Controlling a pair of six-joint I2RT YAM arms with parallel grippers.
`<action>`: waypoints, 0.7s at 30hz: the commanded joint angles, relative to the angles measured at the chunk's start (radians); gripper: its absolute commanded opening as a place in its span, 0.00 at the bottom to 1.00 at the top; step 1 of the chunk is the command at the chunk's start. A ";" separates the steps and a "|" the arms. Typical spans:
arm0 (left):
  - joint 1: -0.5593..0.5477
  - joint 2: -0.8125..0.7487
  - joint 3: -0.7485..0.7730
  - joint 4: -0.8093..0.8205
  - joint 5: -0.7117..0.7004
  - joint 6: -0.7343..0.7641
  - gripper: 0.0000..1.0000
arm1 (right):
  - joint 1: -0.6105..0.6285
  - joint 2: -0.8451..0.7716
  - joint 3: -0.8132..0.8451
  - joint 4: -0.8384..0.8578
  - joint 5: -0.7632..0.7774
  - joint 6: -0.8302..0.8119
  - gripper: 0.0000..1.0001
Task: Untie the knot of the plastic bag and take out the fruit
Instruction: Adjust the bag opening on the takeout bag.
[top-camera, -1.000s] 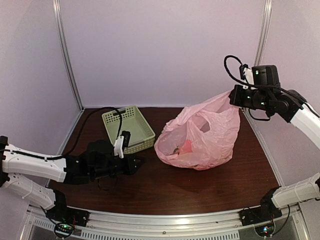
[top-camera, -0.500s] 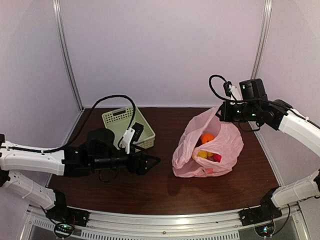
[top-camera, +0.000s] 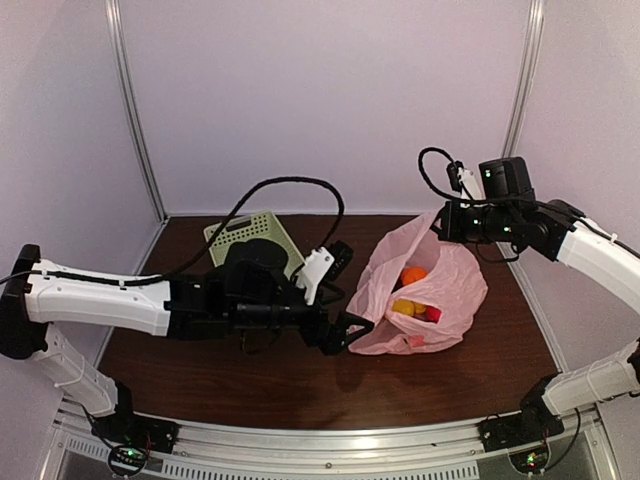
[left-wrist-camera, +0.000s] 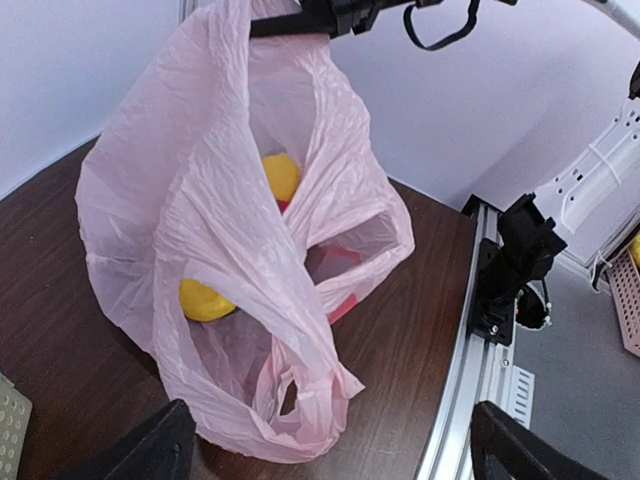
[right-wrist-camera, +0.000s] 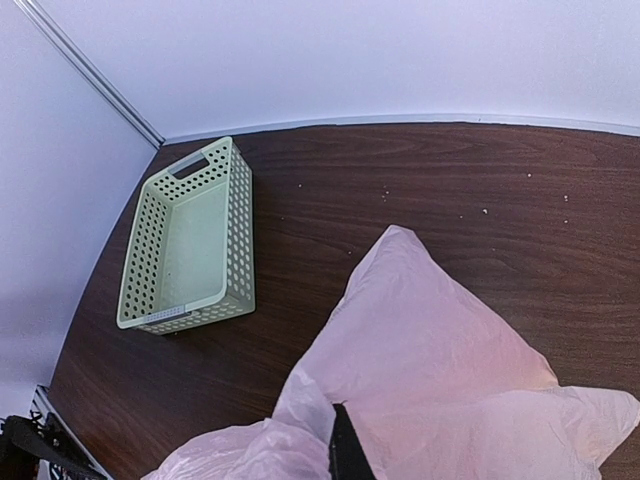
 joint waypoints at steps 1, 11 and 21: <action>-0.009 0.067 0.060 -0.036 -0.058 0.008 0.98 | 0.008 -0.016 -0.005 0.022 -0.015 0.009 0.00; -0.008 0.181 0.128 -0.026 -0.092 -0.022 0.81 | 0.011 -0.013 -0.014 0.028 -0.018 0.010 0.00; -0.009 0.251 0.196 -0.087 -0.223 -0.037 0.38 | 0.015 -0.007 -0.029 0.041 -0.042 0.009 0.00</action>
